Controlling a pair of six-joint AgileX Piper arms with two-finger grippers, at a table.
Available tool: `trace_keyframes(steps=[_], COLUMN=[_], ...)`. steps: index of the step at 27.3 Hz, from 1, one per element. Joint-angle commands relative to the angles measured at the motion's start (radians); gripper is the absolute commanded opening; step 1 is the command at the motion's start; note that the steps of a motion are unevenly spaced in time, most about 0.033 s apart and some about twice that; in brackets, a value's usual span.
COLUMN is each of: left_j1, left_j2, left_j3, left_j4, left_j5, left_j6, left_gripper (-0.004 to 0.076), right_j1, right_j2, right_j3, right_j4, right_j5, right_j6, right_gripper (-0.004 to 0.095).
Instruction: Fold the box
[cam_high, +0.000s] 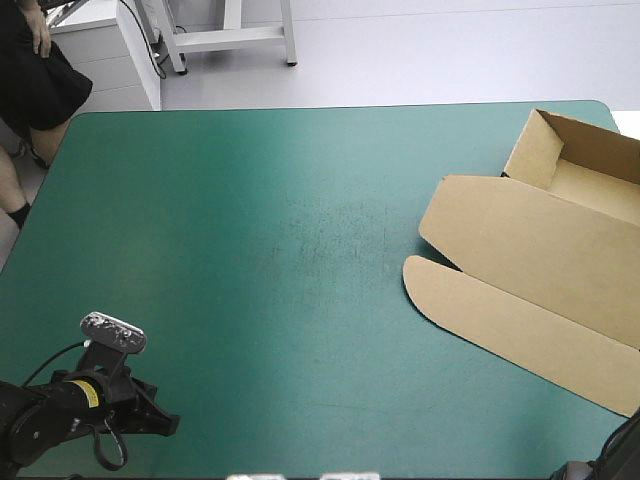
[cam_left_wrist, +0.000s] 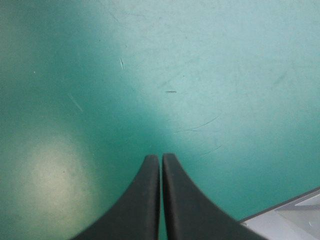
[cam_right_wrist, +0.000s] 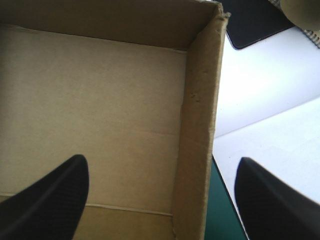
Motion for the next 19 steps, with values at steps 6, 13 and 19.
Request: trace_keyframes(steps=[6,13,19], left_j1=[0.000,0.000,0.000], left_j2=[0.002,0.002,0.002], left_j3=[-0.023,-0.023,-0.023], left_j4=[-0.007,-0.010,-0.010], left_j5=[-0.033,-0.060,-0.115], left_j6=[-0.011,-0.011,-0.011], left_gripper=[-0.0008,-0.0008,-0.0008], right_j1=[-0.002,0.079,0.224], right_j2=[-0.172,-0.233,-0.353], right_j3=[-0.033,-0.017,0.143], right_j4=[0.295,0.485,0.380], right_j5=[0.038,0.052,0.052], right_j6=[-0.069,-0.136,-0.158], right_gripper=[0.0011,-0.0013,-0.0013])
